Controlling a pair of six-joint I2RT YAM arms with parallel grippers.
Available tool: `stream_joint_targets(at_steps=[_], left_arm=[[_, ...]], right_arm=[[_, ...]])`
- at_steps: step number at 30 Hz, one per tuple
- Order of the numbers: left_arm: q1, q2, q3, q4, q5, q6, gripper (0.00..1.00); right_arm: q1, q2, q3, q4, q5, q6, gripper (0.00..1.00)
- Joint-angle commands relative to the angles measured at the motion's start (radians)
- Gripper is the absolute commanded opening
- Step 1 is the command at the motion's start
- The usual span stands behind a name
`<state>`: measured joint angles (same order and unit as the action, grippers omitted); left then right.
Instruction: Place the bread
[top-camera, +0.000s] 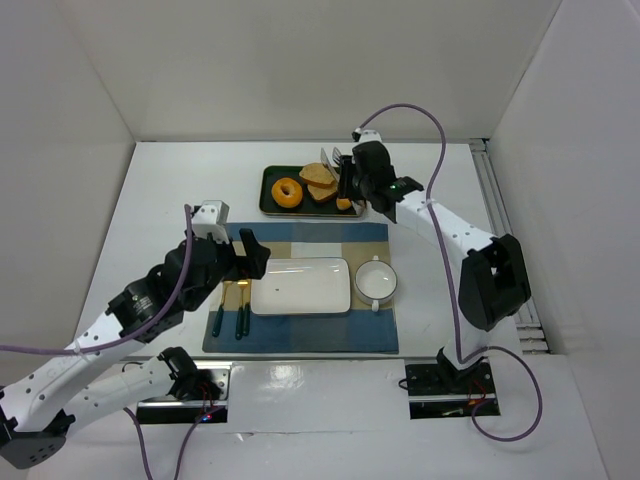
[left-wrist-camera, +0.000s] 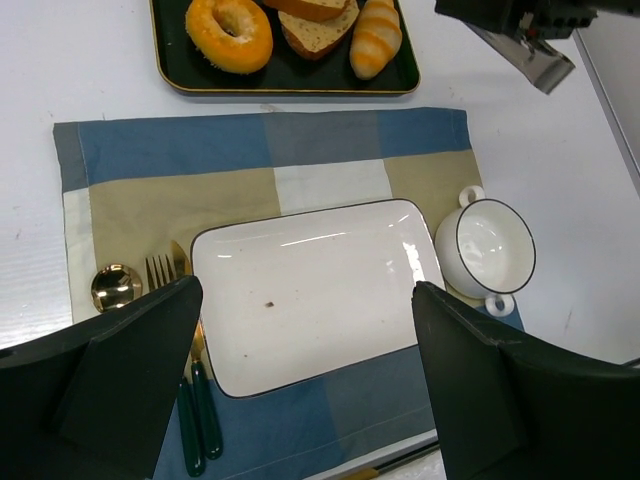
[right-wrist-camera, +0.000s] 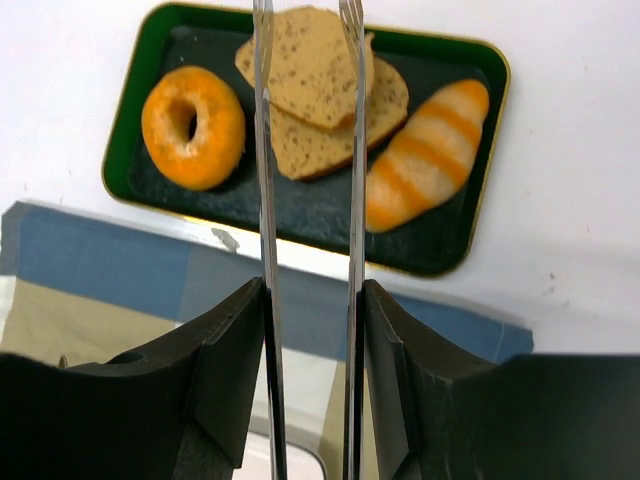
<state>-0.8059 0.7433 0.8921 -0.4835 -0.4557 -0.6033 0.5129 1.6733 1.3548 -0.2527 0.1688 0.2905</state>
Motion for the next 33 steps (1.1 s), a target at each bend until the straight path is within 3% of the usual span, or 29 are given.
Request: stream_joint_targets(at_steps=[1,4,8,11,21,33], left_arm=[[-0.003,-0.021,-0.009,0.046,-0.034,0.019,1.0],[-0.003,-0.041,-0.009,0.034,-0.034,0.019,1.0],[-0.003,-0.029,-0.009,0.034,-0.043,0.019,1.0],[-0.003,-0.019,0.001,0.051,-0.043,0.028,1.0],[-0.003,-0.01,-0.028,0.129,-0.012,0.037,1.0],[-0.003,-0.01,-0.059,0.158,0.011,0.037,1.0]], right_arm=[[-0.011,0.039,0.096,0.072,-0.064,-0.024,0.49],[-0.02,0.051,0.096,0.063,-0.051,-0.024,0.49],[-0.053,0.029,0.058,-0.013,0.126,-0.014,0.49],[-0.131,0.019,0.026,-0.046,0.162,-0.014,0.49],[-0.347,0.104,0.032,-0.022,0.052,-0.024,0.49],[-0.366,0.169,0.046,0.018,0.041,-0.024,0.49]])
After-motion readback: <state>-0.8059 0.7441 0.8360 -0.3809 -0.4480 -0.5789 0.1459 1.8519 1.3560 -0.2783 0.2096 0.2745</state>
